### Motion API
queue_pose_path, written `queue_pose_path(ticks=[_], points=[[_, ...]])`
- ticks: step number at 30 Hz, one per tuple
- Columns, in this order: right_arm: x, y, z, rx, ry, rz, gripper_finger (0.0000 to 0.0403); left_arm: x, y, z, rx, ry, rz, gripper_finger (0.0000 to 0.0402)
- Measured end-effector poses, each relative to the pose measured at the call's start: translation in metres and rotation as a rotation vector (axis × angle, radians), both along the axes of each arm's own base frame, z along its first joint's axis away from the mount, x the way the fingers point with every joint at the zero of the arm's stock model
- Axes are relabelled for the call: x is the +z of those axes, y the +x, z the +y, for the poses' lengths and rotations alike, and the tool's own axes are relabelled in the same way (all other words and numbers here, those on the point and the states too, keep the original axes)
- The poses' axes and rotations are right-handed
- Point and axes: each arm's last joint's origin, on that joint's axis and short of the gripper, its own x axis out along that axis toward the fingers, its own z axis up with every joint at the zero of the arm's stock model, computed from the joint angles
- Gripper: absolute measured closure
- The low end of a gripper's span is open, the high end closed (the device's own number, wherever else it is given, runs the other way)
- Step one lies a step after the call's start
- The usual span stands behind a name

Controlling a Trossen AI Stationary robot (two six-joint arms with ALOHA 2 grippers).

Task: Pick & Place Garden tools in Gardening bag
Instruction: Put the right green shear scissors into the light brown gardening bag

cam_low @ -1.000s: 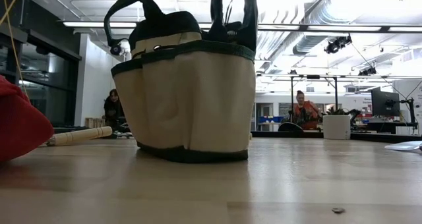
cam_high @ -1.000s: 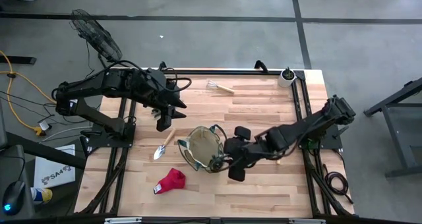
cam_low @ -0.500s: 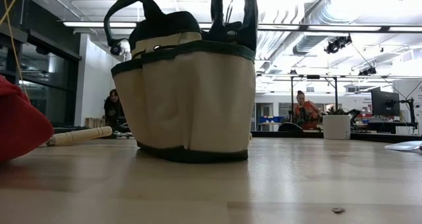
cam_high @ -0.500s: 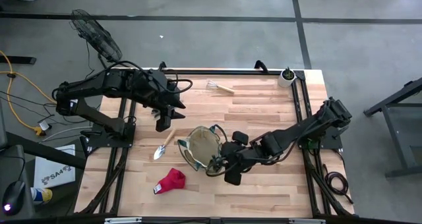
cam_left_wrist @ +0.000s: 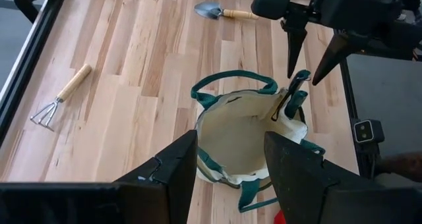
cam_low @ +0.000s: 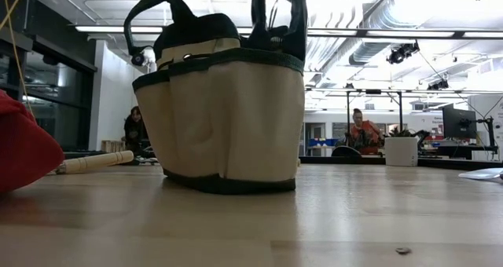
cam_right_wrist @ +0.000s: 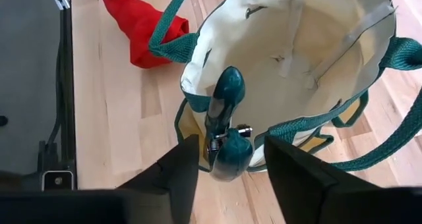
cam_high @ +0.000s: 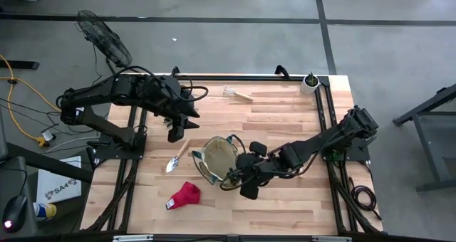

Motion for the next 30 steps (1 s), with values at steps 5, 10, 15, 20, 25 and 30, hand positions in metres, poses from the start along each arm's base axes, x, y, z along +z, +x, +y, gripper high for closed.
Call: queue_pose_path(ticks=[5, 10, 15, 20, 25, 30], points=[[0.0, 0.0, 0.0, 0.009, 0.004, 0.006, 0.0298, 0.0, 0.0, 0.0, -0.001, 0.001, 0.0, 0.0231], [0.0, 0.001, -0.001, 0.049, -0.01, 0.008, 0.034, 0.0, 0.0, 0.0, -0.001, 0.001, 0.0, 0.0231], [0.0, 0.001, -0.001, 0.118, -0.046, 0.011, 0.0346, 0.0, 0.0, 0.0, -0.01, 0.01, -0.001, 0.0231], [0.002, 0.002, -0.004, 0.199, -0.095, 0.002, 0.0347, 0.0, 0.0, 0.0, -0.014, 0.015, -0.001, 0.0231], [0.004, 0.007, -0.008, 0.306, -0.114, -0.017, 0.0354, 0.0, 0.0, 0.0, -0.014, 0.014, -0.001, 0.0231], [0.004, 0.009, -0.012, 0.38, -0.125, -0.011, 0.0355, 0.0, 0.0, 0.0, -0.014, 0.014, -0.001, 0.0231]])
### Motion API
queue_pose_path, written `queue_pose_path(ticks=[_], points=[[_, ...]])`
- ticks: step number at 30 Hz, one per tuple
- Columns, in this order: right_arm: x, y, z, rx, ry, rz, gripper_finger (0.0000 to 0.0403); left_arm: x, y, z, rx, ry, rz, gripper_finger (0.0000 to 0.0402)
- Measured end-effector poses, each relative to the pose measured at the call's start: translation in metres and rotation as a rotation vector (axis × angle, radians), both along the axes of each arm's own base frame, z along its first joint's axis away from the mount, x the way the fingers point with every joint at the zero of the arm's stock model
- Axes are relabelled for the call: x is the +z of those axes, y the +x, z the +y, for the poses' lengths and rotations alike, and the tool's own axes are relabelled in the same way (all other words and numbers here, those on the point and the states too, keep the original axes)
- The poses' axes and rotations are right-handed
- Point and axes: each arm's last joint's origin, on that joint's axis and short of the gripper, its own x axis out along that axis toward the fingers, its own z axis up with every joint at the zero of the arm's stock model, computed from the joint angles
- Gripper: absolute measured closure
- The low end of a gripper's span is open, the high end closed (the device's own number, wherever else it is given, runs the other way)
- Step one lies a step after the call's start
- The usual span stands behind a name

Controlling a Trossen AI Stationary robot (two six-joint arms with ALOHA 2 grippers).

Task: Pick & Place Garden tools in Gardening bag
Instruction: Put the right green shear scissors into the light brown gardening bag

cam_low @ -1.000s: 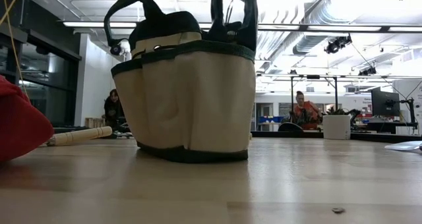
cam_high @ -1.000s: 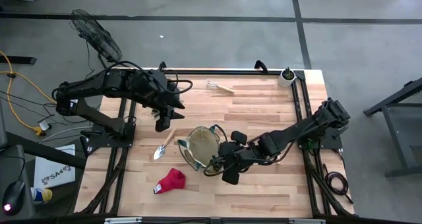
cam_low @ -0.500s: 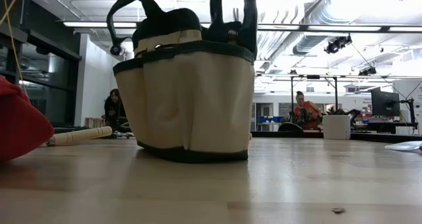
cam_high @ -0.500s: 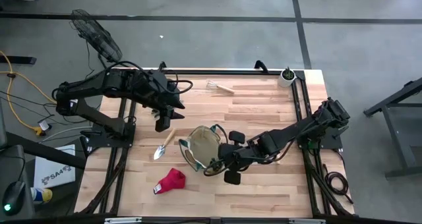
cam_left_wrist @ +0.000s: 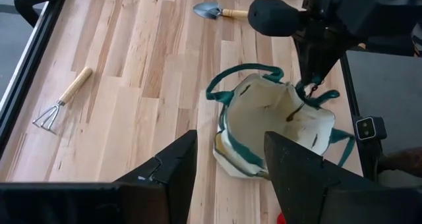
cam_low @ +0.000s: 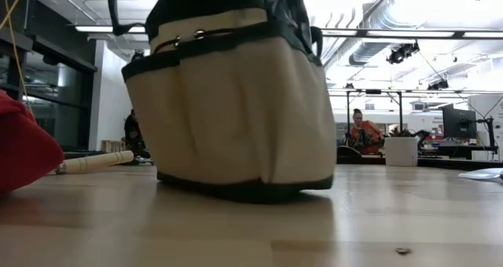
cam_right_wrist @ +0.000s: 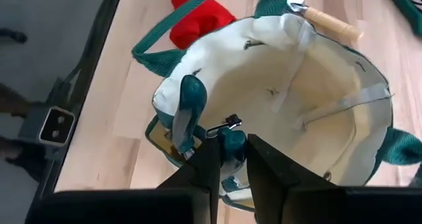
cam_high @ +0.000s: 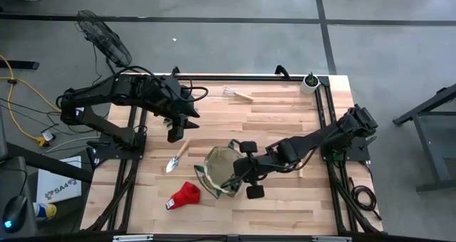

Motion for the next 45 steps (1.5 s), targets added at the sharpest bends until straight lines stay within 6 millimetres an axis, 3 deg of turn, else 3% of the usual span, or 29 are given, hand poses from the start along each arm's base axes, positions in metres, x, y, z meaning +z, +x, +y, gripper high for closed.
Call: queue_pose_path(ticks=[7, 13, 28, 45], points=[[-0.002, 0.0, -0.006, 0.061, -0.033, 0.025, 0.0355, 0.0, 0.0, 0.0, 0.0, 0.0, 0.0, 0.0231], [-0.004, -0.004, -0.008, 0.016, -0.027, 0.082, 0.0355, 0.0, 0.0, 0.0, 0.002, 0.001, 0.0, 0.0231], [0.006, -0.003, -0.01, 0.083, -0.078, -0.005, 0.0355, 0.0, 0.0, 0.0, 0.005, 0.0, -0.002, 0.0231], [0.005, -0.005, -0.009, 0.124, -0.023, 0.037, 0.0355, 0.0, 0.0, 0.0, 0.005, 0.0, -0.002, 0.0231]])
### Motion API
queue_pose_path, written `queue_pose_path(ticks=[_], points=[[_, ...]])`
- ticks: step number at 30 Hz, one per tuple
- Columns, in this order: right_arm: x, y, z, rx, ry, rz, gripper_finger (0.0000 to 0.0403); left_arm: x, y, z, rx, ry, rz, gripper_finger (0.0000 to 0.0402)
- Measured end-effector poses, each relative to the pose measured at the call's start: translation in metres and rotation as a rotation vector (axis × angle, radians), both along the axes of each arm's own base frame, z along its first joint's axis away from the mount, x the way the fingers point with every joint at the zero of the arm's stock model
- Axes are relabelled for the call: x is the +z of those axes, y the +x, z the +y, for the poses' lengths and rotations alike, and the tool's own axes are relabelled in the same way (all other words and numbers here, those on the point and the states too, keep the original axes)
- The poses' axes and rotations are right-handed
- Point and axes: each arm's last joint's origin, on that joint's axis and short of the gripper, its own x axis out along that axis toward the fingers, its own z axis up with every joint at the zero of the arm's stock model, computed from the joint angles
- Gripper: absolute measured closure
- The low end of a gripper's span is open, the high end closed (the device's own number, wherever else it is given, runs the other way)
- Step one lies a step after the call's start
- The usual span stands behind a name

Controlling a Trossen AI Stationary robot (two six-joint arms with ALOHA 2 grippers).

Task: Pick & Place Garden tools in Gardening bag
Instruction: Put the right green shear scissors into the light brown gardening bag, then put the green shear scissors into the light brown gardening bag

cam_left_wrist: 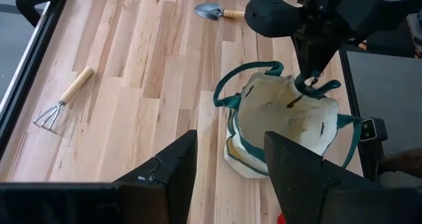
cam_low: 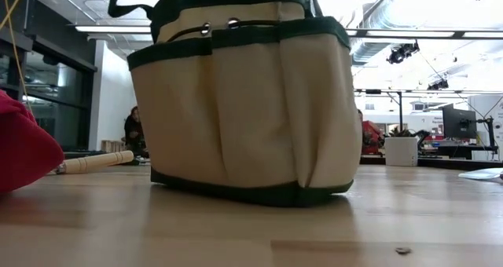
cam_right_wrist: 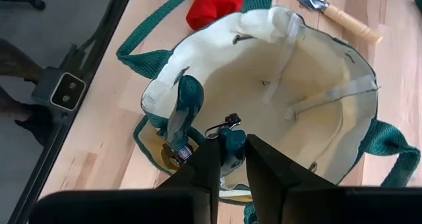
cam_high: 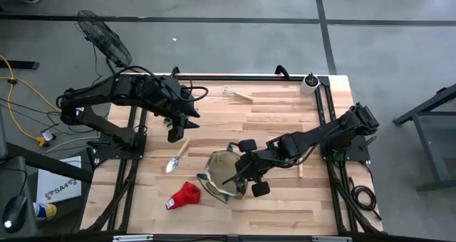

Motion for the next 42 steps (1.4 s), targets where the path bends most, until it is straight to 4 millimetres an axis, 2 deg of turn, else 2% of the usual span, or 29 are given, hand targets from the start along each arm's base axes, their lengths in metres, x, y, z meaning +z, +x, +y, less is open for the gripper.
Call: queue_pose_path(ticks=[8, 18, 24, 32, 38, 42], points=[[0.0, 0.0, 0.0, -0.02, 0.014, 0.009, 0.0328, 0.0, 0.0, 0.0, 0.001, 0.001, 0.0, 0.0231], [0.0, -0.005, 0.012, -0.008, -0.007, -0.001, 0.0302, 0.0, 0.0, 0.0, 0.001, 0.001, 0.0, 0.0231], [0.005, -0.012, 0.016, -0.047, -0.006, -0.009, 0.0268, 0.0, 0.0, 0.0, 0.0, 0.0, 0.001, 0.0231], [0.023, -0.032, 0.008, -0.215, 0.012, -0.001, 0.0211, 0.0, 0.0, 0.0, 0.0, 0.0, 0.001, 0.0231], [0.038, -0.046, -0.001, -0.396, 0.127, 0.0, 0.0211, 0.0, 0.0, 0.002, 0.046, 0.042, 0.002, 0.0231], [0.042, -0.053, -0.004, -0.453, 0.15, 0.015, 0.0216, -0.001, -0.001, 0.002, 0.057, 0.056, 0.009, 0.0231]])
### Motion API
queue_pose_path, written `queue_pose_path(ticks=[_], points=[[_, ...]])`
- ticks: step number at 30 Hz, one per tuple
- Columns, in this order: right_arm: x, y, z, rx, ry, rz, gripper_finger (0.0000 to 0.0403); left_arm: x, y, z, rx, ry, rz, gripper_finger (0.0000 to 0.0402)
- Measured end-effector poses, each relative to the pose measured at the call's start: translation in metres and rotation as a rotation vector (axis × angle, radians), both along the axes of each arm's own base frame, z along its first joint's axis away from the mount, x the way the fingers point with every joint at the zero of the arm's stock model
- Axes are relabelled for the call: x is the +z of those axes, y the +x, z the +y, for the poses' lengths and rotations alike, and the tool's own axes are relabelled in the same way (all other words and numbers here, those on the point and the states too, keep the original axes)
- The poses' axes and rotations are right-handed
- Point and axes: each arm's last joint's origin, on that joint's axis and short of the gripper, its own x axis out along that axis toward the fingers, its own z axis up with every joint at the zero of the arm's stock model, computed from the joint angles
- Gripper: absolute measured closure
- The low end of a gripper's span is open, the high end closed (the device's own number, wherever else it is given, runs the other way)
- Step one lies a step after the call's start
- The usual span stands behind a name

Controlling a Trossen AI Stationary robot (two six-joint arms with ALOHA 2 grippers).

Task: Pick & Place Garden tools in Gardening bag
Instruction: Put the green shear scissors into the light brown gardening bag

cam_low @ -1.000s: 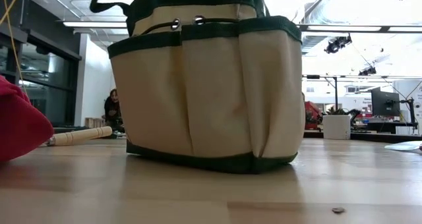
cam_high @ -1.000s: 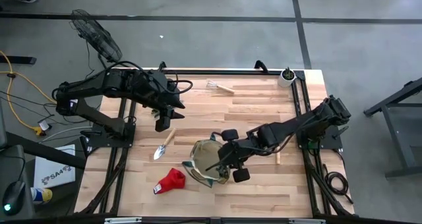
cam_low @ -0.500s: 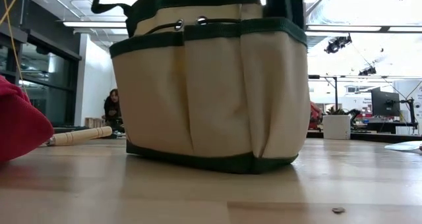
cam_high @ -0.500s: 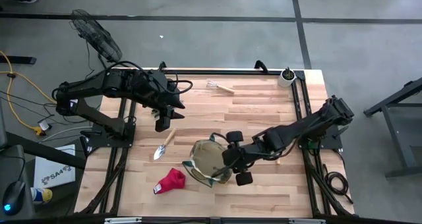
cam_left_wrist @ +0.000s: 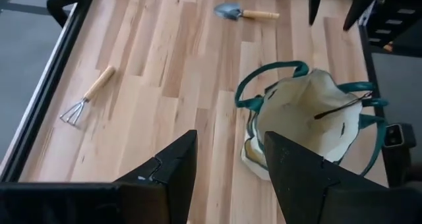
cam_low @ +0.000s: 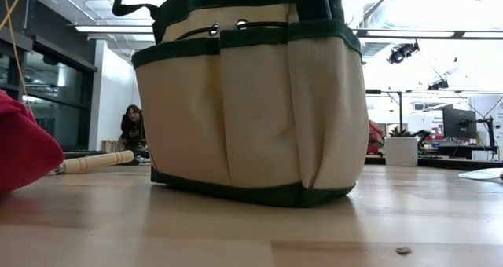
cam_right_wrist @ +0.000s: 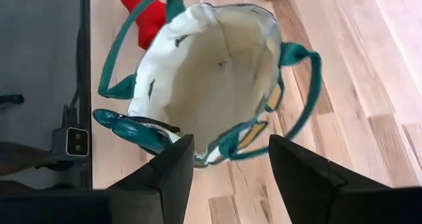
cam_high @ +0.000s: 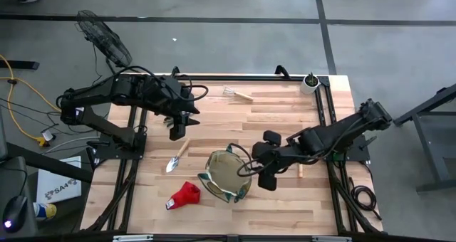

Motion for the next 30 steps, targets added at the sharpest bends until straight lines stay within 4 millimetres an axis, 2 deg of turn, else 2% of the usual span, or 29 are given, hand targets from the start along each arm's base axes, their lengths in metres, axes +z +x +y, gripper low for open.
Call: queue_pose_path(ticks=[6, 14, 23, 25, 30], points=[[0.003, -0.013, -0.007, -0.115, 0.001, 0.047, 0.0219, -0.003, -0.003, 0.002, 0.062, 0.051, 0.044, 0.0231], [0.022, -0.035, -0.02, -0.201, -0.084, -0.022, 0.0219, -0.007, -0.009, 0.007, 0.196, 0.126, 0.107, 0.0231], [0.044, -0.062, -0.038, -0.276, -0.156, -0.1, 0.0219, -0.01, -0.015, 0.042, 0.385, 0.084, 0.147, 0.0231], [0.046, -0.066, -0.042, -0.286, -0.158, -0.099, 0.0219, -0.018, -0.013, 0.05, 0.412, 0.062, 0.162, 0.0231], [0.049, -0.068, -0.053, -0.286, -0.192, -0.093, 0.0219, -0.058, -0.012, 0.067, 0.477, -0.005, 0.296, 0.0231]])
